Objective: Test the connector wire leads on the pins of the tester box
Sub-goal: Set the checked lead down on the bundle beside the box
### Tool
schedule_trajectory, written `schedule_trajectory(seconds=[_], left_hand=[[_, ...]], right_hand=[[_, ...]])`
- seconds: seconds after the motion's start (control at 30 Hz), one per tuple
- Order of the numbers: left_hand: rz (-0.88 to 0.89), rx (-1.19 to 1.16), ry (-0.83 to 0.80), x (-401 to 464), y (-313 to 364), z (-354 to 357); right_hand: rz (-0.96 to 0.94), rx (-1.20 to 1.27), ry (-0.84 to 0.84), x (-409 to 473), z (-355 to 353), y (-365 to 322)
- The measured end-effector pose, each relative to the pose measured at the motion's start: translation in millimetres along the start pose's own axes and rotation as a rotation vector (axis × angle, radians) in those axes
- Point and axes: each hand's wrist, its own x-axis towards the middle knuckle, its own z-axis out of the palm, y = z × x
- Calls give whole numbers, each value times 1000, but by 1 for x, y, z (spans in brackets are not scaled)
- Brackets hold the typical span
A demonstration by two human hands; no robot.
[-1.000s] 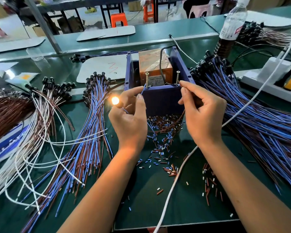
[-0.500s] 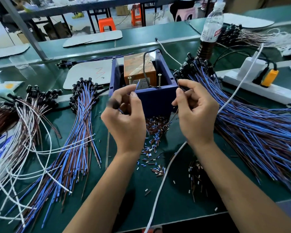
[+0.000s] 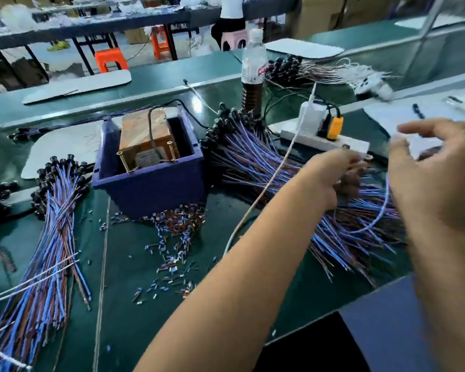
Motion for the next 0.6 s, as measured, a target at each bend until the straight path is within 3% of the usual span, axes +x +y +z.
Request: schedule_trajectory(seconds=[0.13,0.23,0.3,0.43,0.53,0.6], left_hand=[[37,-374,143,19,8,-7],[185,-469,281,18,20,-17],[269,-530,329,16,31,-23],[426,-694,340,5,57,-38],[551,-686,389,-11,68,-57],[657,-477,530,-18,71,-69]], right_hand=[[-142,11,-99,12,-19,1],[-374,48,-120,8,-18,-14],[-472,10,-275,3,-4,-24],[-391,9,-643,-12,28,-35],[-345,131,-647,-12,40,-33],[-371,103,-543,-9,43,-33]])
